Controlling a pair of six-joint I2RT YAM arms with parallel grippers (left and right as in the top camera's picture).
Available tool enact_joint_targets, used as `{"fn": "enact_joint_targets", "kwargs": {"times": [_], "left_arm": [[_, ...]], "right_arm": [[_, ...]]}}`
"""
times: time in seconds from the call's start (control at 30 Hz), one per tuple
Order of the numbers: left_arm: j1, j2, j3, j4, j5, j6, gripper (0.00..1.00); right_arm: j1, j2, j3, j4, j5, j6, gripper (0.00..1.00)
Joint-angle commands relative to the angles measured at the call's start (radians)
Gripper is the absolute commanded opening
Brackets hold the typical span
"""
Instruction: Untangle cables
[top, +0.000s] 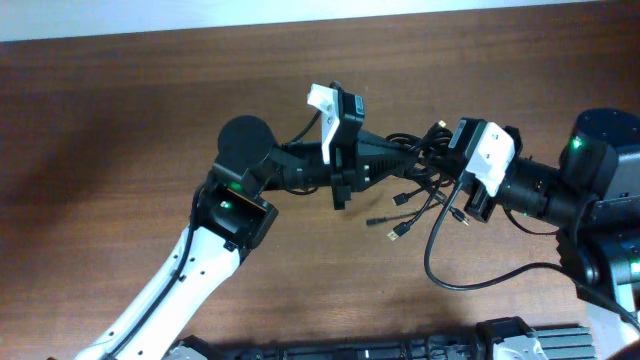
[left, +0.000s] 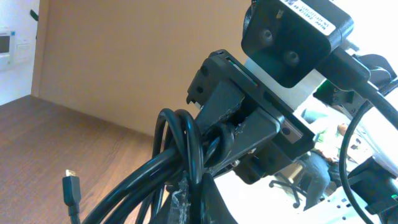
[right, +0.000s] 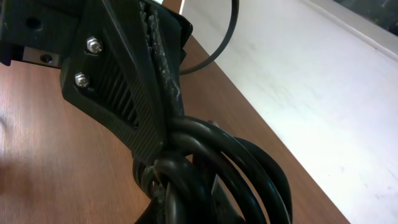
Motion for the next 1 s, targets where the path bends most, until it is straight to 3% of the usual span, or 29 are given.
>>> {"fn": "enact_joint_targets", "kwargs": {"times": [0.0,0.2,0.43,0.53,0.7,0.97], "left_arm": [[-0.011,-0.016,0.012,0.006,-0.017,-0.002,0.0],[-0.01,-0.018,0.012,0.044,-0.011,-0.018,0.0],[0.06,-0.018,0.012,0.18,0.002,-0.306,0.0],[0.112,-0.018,0.012,0.234,0.001,-0.473,0.0],[0.219,-0.017,0.012,0.256,-0.066,-0.604,0.0],[0.324,-0.017,0.011,0.251,-0.172,-0.623,0.0]], "right_arm": [[0.0,-0.004,0.019,0.001,-0.017,0.008,0.04],[0.0,-0.004,0.019,-0.044,0.137,0.007,0.04],[0.0,-0.004,0.019,-0.071,0.374,0.007,0.04],[0.0,-0.004,0.019,-0.082,0.389,0.007,0.04],[0.0,-0.004,0.019,-0.109,0.389,0.007,0.04],[0.0,-0.004,0.019,-0.127,0.388,0.007,0.04]]}}
